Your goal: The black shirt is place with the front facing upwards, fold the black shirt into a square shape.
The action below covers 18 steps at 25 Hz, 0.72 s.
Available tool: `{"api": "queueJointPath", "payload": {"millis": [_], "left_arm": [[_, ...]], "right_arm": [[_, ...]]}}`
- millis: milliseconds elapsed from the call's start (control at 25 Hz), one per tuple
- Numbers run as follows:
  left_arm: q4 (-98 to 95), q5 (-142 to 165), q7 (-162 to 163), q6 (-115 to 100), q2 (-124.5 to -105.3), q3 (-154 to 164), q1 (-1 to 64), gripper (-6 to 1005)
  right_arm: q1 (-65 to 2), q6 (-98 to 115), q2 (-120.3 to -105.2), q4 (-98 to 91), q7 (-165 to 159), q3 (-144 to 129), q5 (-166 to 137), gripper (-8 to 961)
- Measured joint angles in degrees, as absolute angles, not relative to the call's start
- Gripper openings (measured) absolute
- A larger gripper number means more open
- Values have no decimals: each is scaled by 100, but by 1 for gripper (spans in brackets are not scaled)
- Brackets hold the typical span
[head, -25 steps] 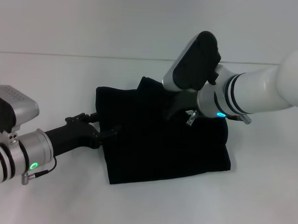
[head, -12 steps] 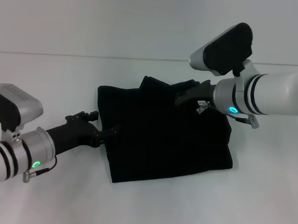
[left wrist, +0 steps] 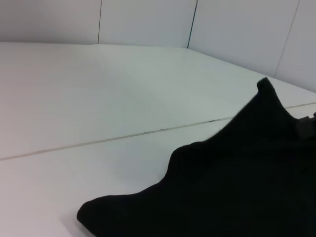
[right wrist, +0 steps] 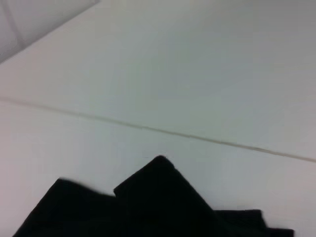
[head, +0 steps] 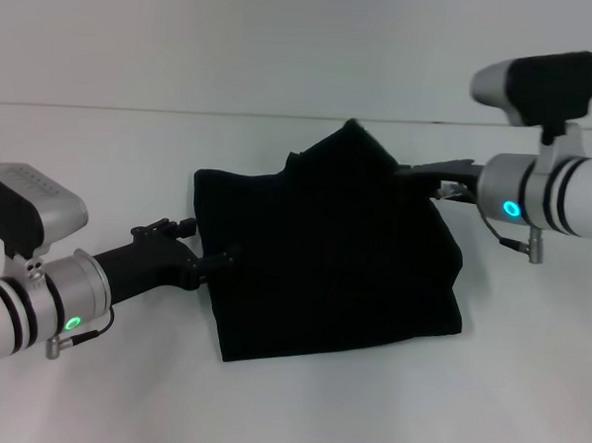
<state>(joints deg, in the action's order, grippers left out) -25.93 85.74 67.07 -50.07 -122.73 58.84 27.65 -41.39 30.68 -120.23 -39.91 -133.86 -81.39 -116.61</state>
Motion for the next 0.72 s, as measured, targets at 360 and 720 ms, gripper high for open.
{"api": "queueJointPath", "payload": {"millis": [360,720], "left_arm": [[-2591,8579,6688,-5007,-12278,5897,2762,837],[-2583,8579,6709,-5010,-12278,5915,2733,837]], "right_arm": [[-4004,2626,-12023,-3520,-13383,-7964,-11058,19],[-3939,2199,-12024,-3327,-13381,-7966,-11040,56]]}}
